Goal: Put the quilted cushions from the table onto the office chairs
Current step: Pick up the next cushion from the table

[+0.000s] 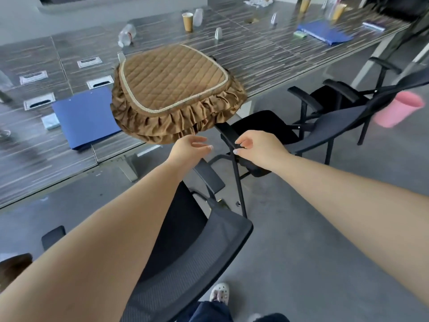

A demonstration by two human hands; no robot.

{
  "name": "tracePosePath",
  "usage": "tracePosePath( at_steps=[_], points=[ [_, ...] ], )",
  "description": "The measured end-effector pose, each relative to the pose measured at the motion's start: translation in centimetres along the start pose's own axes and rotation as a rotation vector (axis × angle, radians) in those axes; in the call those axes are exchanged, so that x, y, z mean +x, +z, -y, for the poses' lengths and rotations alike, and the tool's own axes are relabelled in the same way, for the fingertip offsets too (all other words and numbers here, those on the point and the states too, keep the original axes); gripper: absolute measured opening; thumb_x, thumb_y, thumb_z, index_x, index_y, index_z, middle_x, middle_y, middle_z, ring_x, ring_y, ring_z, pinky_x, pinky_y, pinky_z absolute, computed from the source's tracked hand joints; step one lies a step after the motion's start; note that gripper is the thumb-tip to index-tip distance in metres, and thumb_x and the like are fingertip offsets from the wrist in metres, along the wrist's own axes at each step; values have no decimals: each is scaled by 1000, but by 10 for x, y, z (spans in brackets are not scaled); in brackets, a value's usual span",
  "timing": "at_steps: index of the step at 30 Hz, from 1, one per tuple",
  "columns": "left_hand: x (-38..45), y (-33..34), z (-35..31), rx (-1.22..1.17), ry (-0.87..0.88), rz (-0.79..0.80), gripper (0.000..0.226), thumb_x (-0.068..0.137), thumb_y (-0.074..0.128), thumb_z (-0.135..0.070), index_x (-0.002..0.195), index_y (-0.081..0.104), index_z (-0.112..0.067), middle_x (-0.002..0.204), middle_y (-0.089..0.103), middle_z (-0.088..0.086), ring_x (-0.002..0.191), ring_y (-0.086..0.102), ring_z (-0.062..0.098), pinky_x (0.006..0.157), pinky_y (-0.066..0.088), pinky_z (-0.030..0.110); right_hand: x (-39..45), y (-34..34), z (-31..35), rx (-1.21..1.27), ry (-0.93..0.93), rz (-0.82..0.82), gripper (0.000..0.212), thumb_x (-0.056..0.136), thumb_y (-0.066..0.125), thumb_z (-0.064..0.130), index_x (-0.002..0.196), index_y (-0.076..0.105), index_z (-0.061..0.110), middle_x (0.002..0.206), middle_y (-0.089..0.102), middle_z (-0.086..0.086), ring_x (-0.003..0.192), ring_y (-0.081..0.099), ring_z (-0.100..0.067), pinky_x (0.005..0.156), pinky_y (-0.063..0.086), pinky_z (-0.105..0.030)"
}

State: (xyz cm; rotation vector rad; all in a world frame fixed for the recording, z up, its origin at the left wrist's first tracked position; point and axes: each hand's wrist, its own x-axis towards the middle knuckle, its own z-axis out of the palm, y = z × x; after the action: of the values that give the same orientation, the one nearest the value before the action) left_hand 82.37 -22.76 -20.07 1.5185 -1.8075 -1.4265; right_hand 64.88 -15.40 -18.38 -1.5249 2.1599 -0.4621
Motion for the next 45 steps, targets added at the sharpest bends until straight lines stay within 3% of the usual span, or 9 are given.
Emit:
tracePosePath(
  at_steps=[7,14,19,24,29,32,38,42,45],
  points=[
    [51,42,-34,-21,-59,-116,39,86,66,-30,123,60,-21,116,68,-2,107,61,14,97,50,34,78,-38,-45,4,-119,59,34,86,65,36,117,62,20,119,65,-1,107,60,-19,89,49,-33],
    [86,91,-78,-110,-159,-308,39,86,68,-27,123,61,-18,105,67,-3,102,64,18,86,52,30,158,-79,-92,-6,-290,187,34,85,67,35,115,63,20,116,65,0,105,60,-19,89,47,-32],
    [97,104,-96,-147,-198,-411,35,85,68,-27,118,62,-20,102,66,-5,96,60,13,84,49,26,194,-101,-106,33,-374,230,28,85,67,31,110,65,18,111,66,-1,106,59,-19,76,36,-24],
    [111,101,-101,-170,-224,-497,34,86,68,-27,118,63,-18,98,67,-6,87,59,8,68,47,19,229,-112,-101,19,-433,243,28,85,66,32,111,65,22,111,65,4,105,58,-15,59,32,-15],
    [137,82,-100,-180,-255,-551,40,84,70,-29,121,62,-15,109,69,1,99,63,17,83,50,28,259,-108,-96,17,-451,280,23,83,68,30,104,66,23,108,66,3,105,59,-16,76,39,-26],
    [167,59,-99,-183,-257,-581,35,84,69,-27,117,63,-17,108,70,0,94,64,16,78,50,27,294,-104,-86,-14,-457,259,24,82,68,32,105,66,24,108,67,4,104,60,-15,83,46,-29],
    [237,-4,-81,-178,-253,-613,33,84,69,-28,115,63,-19,103,68,-6,83,61,2,71,49,21,383,-81,-55,-53,-406,256,26,82,68,33,106,66,25,108,65,4,103,61,-16,79,45,-28],
    [293,-53,-54,-144,-307,-641,34,84,70,-26,116,64,-16,111,68,0,97,61,12,75,45,24,451,-61,-33,-102,-368,242,28,83,67,36,109,64,26,115,62,3,103,59,-17,78,45,-29],
    [332,-87,-25,-94,-366,-688,43,83,71,-25,122,60,-13,120,65,5,104,60,17,88,46,29,498,-45,-21,-157,-306,233,34,83,67,39,114,62,26,118,59,0,102,58,-18,79,48,-32]
  ],
)
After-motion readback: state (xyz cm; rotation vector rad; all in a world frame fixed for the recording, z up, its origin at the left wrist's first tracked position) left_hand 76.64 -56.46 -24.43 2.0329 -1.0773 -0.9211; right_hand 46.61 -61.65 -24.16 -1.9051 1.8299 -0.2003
